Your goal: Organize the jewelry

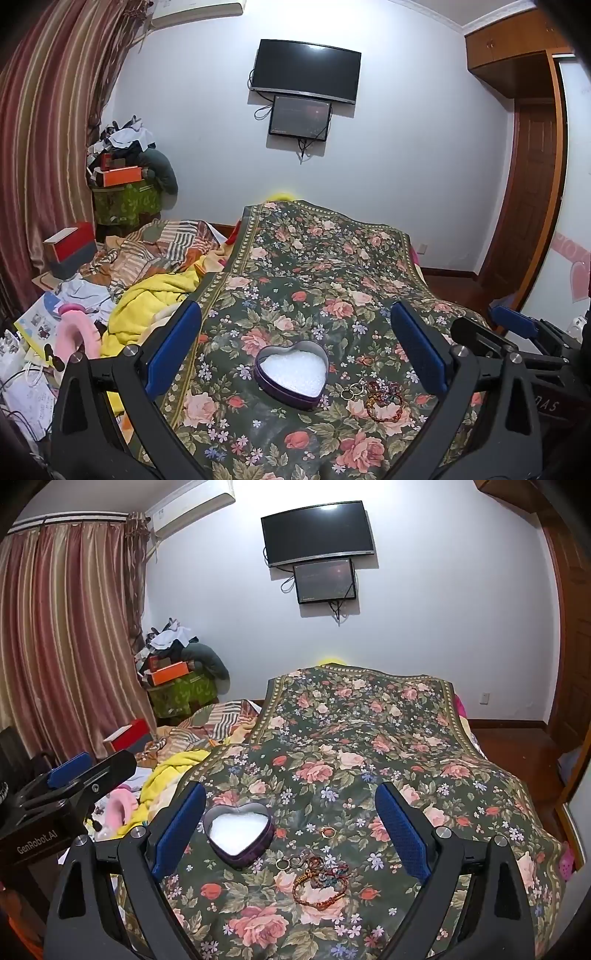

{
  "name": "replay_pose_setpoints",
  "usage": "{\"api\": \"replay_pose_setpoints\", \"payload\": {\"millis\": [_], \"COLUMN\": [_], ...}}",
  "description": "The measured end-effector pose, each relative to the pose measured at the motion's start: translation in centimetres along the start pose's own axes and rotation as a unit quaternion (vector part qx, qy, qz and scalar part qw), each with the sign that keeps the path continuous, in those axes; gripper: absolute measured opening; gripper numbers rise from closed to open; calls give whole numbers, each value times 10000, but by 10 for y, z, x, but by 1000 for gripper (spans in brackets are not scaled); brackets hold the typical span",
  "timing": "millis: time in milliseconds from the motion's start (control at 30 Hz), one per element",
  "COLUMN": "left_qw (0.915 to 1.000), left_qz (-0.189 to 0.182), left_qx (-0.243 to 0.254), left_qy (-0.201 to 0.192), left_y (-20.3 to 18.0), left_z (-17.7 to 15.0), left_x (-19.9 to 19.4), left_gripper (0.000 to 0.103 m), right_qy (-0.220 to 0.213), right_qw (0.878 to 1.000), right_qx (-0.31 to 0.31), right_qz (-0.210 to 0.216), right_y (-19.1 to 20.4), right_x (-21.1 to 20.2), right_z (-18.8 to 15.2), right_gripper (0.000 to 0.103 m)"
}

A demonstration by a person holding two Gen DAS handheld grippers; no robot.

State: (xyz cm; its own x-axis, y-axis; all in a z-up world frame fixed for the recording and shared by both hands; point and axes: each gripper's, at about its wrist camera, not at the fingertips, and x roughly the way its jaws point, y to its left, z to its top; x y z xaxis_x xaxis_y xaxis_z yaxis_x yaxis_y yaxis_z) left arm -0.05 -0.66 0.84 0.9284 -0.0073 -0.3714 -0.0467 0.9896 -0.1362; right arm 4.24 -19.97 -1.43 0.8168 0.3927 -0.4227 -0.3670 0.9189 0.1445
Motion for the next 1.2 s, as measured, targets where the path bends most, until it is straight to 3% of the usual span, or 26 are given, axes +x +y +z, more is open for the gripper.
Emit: {"api": "replay_pose_setpoints", "payload": {"millis": [1200], "left_qw": [10000], "left_qz": [-35], "left_qx": [41], "left_qy": [-59], "left_y": [0], "left_z": [-1], "left_x": [-2], "left_gripper": [103], "right_qy": [-48], "right_qw": [10000], "right_qx": [6], "right_qz": [4], "right_y": [-3], "right_x": [-3], "right_z": [3], "right_gripper": [91]}}
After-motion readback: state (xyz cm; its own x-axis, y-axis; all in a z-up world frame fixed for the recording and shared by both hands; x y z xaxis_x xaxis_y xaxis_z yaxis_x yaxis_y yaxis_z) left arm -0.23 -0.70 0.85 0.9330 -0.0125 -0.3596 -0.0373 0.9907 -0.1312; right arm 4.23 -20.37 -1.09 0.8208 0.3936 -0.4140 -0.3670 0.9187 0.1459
